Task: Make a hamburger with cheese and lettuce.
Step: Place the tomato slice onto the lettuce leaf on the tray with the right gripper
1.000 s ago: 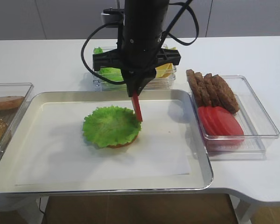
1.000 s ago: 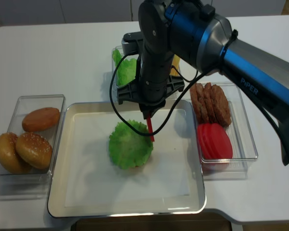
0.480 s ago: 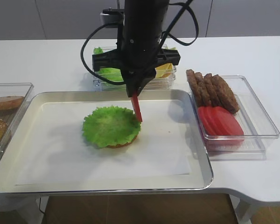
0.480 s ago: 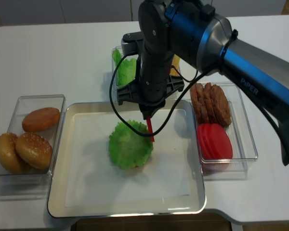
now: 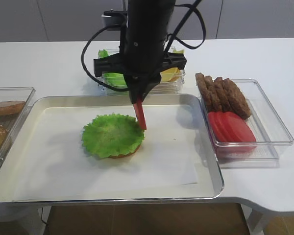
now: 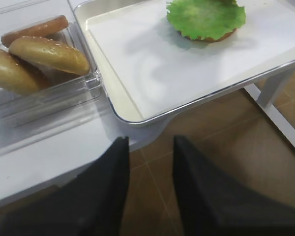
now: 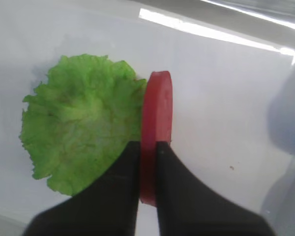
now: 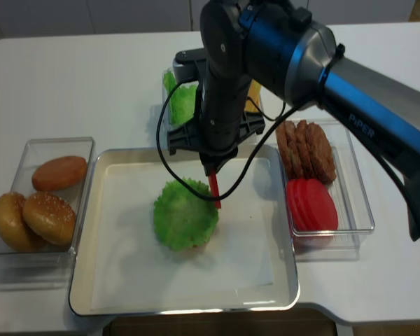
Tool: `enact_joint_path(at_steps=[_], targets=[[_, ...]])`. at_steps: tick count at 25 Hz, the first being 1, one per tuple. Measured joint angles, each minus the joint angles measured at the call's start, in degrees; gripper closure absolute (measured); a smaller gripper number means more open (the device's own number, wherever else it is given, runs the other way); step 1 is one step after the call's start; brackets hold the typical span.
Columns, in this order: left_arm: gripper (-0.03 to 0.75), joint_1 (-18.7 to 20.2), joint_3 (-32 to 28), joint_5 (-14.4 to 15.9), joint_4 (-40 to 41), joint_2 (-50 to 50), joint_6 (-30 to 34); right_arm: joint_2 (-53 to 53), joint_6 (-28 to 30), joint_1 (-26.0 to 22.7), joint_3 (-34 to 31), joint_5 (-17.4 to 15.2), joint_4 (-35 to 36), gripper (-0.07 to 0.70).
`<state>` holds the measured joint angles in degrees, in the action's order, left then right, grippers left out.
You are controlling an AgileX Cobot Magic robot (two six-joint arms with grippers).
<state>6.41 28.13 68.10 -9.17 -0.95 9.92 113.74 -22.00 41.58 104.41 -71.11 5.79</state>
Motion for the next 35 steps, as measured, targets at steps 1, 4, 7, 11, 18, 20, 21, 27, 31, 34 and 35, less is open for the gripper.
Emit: enact_joint_path(at_steps=[1, 4, 7, 11, 18, 20, 21, 27, 31, 34, 35], targets=[[0.484, 0.00, 0.00, 0.00, 0.00, 0.00, 0.00, 0.00, 0.00, 0.03, 0.00, 0.00, -0.42, 0.552], [0.484, 0.00, 0.00, 0.00, 0.00, 0.00, 0.00, 0.00, -0.66, 0.13, 0.00, 0.00, -1.67, 0.552], [0.484, 0.00, 0.00, 0.00, 0.00, 0.00, 0.00, -0.11, -1.08, 0.13, 0.00, 0.00, -2.37, 0.552], [0.484, 0.00, 0.00, 0.00, 0.00, 0.00, 0.00, -1.08, -1.08, 0.13, 0.00, 0.00, -2.59, 0.552], [0.484, 0.00, 0.00, 0.00, 0.00, 0.00, 0.00, -1.54, -1.08, 0.53, 0.00, 0.00, -1.17, 0.552], [0.484, 0.00, 0.00, 0.00, 0.00, 0.00, 0.00, -1.54, -1.08, 1.03, 0.00, 0.00, -1.17, 0.552], [0.484, 0.00, 0.00, 0.00, 0.00, 0.00, 0.00, -1.54, -1.08, 1.28, 0.00, 0.00, -1.28, 0.552], [0.484, 0.00, 0.00, 0.00, 0.00, 0.00, 0.00, -1.54, -1.08, 1.74, 0.00, 0.00, -2.43, 0.552], [0.484, 0.00, 0.00, 0.00, 0.00, 0.00, 0.00, -1.54, -1.08, 1.74, 0.00, 0.00, -2.74, 0.552], [0.484, 0.00, 0.00, 0.00, 0.00, 0.00, 0.00, -1.54, -1.08, 1.74, 0.00, 0.00, -2.77, 0.552], [0.484, 0.00, 0.00, 0.00, 0.00, 0.00, 0.00, -1.54, -1.08, 1.74, 0.00, 0.00, -2.77, 0.552]])
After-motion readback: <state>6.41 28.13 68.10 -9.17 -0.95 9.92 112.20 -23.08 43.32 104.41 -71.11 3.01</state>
